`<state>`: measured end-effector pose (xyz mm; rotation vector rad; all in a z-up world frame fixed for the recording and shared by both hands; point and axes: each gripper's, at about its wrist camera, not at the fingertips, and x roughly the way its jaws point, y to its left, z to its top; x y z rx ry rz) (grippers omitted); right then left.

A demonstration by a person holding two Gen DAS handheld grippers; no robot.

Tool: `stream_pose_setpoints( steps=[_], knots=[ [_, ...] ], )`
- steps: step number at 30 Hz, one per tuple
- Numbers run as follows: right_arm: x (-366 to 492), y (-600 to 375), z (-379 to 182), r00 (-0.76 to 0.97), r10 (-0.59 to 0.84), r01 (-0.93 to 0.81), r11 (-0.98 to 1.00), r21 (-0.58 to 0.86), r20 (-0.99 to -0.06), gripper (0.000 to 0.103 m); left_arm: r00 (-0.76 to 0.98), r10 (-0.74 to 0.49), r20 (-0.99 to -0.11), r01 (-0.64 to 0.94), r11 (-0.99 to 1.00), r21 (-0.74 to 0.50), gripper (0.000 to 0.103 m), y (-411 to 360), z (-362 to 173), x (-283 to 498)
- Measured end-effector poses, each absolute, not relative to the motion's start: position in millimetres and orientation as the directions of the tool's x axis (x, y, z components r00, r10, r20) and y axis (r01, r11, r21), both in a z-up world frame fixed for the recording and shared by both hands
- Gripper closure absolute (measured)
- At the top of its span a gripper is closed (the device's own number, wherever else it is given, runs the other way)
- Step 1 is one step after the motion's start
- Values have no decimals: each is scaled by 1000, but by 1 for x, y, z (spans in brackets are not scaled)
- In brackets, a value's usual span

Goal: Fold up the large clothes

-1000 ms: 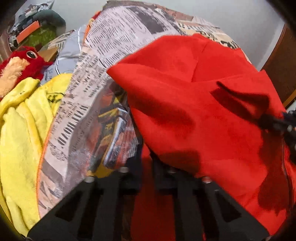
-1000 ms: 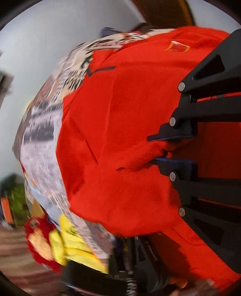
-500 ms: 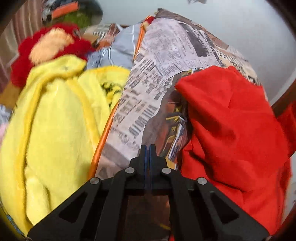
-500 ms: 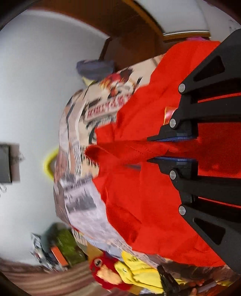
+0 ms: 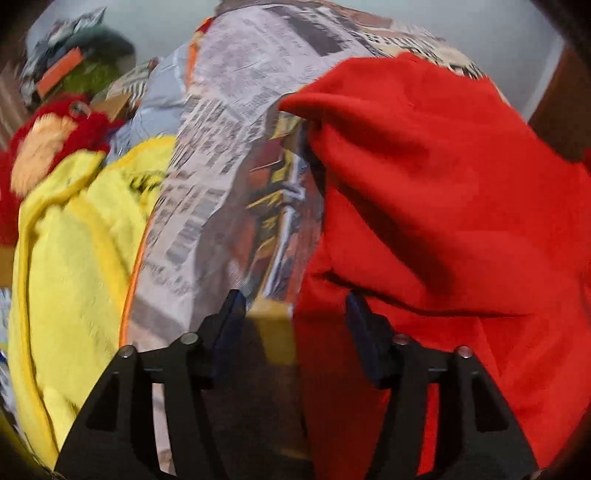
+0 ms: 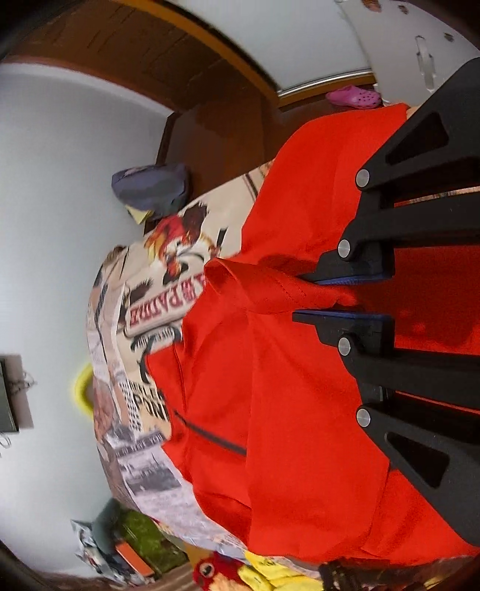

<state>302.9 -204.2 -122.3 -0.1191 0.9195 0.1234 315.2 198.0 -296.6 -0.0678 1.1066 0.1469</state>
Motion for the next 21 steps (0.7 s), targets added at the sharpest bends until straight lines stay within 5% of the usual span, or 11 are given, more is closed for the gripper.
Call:
stream_pose_setpoints(
  steps=[7,21],
  knots=[
    [308,-220,-118,610,52,-136,990,-40,-791,93,471,224,-853,-85,974,210,34,172,-305,336],
    [296,-220,-131,587,96,-184,983,-17,-804,93,504,167,-847,-465,879,-104,33,237,-290,337]
  ],
)
